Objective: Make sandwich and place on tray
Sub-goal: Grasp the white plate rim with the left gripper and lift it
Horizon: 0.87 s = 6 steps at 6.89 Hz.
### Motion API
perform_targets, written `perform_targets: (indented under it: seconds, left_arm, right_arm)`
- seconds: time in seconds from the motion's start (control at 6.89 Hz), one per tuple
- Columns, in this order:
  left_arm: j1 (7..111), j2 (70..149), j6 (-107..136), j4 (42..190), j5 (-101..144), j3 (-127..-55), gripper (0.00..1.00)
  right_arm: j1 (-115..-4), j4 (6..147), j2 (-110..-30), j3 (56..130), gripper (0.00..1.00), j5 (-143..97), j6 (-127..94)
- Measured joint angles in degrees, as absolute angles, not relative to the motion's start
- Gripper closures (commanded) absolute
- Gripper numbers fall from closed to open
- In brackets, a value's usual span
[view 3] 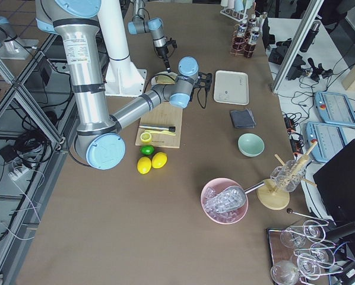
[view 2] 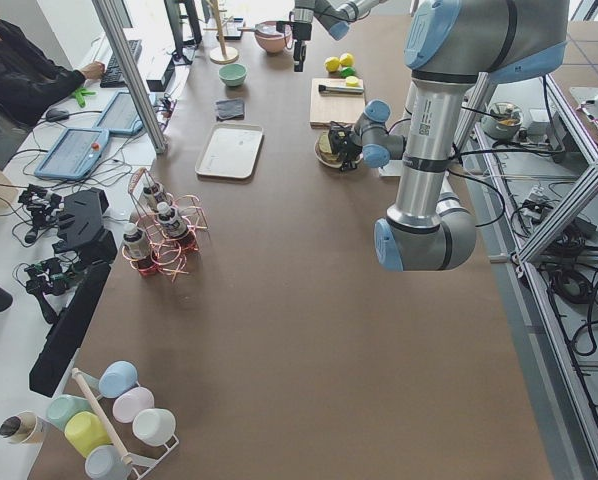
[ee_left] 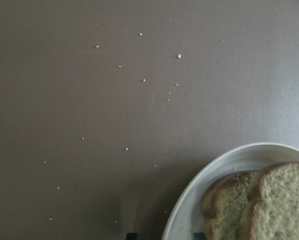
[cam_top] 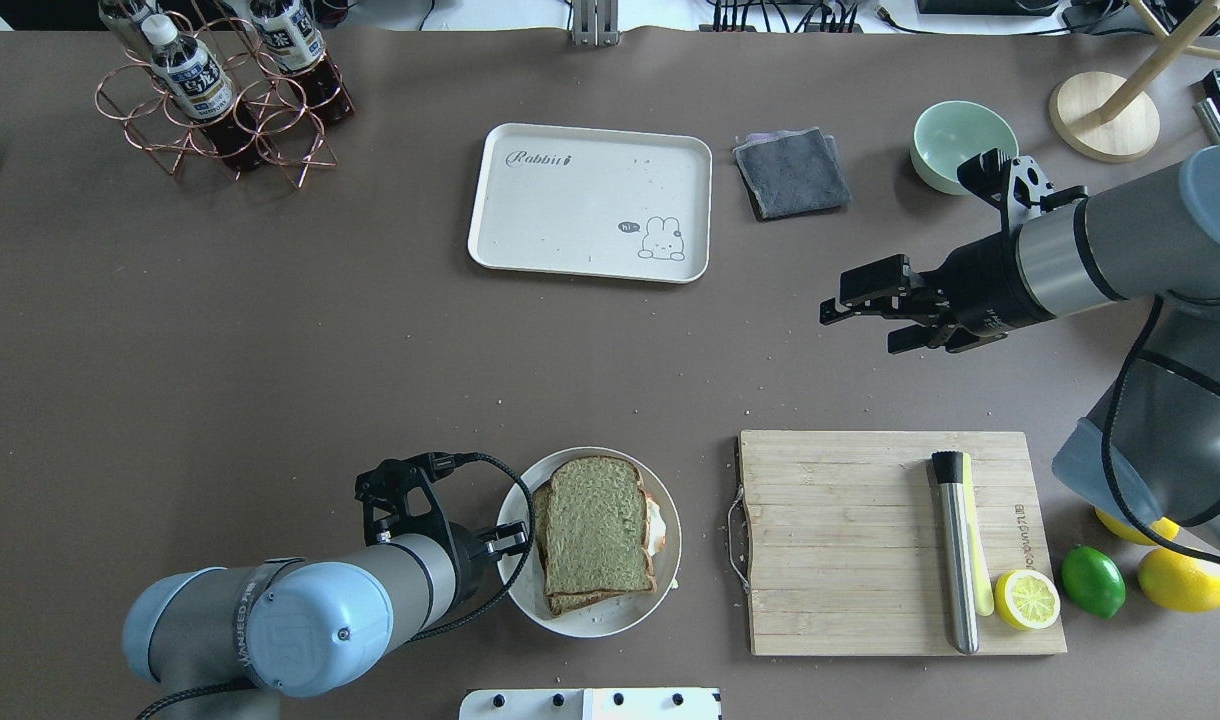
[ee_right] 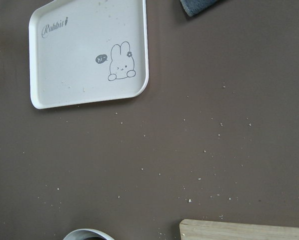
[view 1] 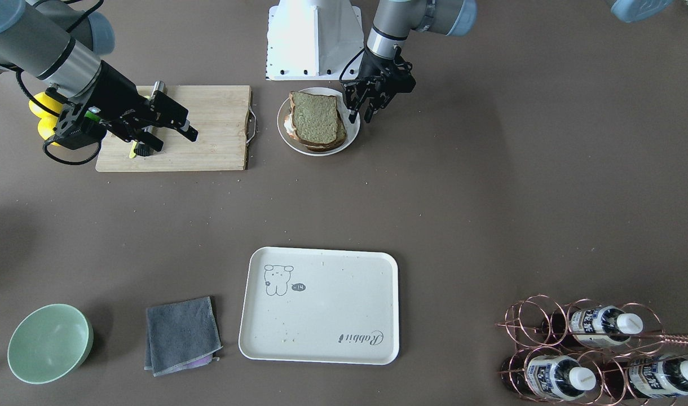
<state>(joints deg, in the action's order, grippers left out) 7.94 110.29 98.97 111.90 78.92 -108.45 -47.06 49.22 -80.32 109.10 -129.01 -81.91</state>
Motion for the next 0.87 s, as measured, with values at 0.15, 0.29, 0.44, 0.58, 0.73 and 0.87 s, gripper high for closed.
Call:
perform_targets:
  seconds: [0.15, 0.29, 0.44, 0.58, 0.73, 0.87]
  left_arm:
    - [7.4, 110.3, 98.9, 111.9, 78.5, -108.2, 0.75]
    - [7.3, 110.3, 98.8, 112.0, 78.3, -108.2, 0.82]
    - [7.2, 110.3, 98.8, 112.0, 78.2, -108.2, 0.97]
    - [7.2, 110.3, 98.8, 112.0, 78.2, -108.2, 1.00]
    - [7.3, 110.3, 98.8, 111.9, 78.2, -108.4, 1.00]
    - [7.6, 110.3, 98.7, 111.9, 78.5, -109.1, 1.00]
  right_arm:
    - [-47.1, 49.2, -80.3, 109.1, 0.00, -128.9, -81.9]
    - [-47.0, 49.2, -80.3, 109.0, 0.00, -128.7, -81.9]
    - [-46.9, 49.2, -80.3, 108.9, 0.00, -128.5, -81.9]
    - [-46.9, 49.2, -80.2, 108.8, 0.00, -128.3, -81.9]
    - [-46.9, 49.2, -80.2, 108.8, 0.00, -128.1, -81.9]
    - [-46.9, 49.2, -80.2, 108.7, 0.00, -128.1, -81.9]
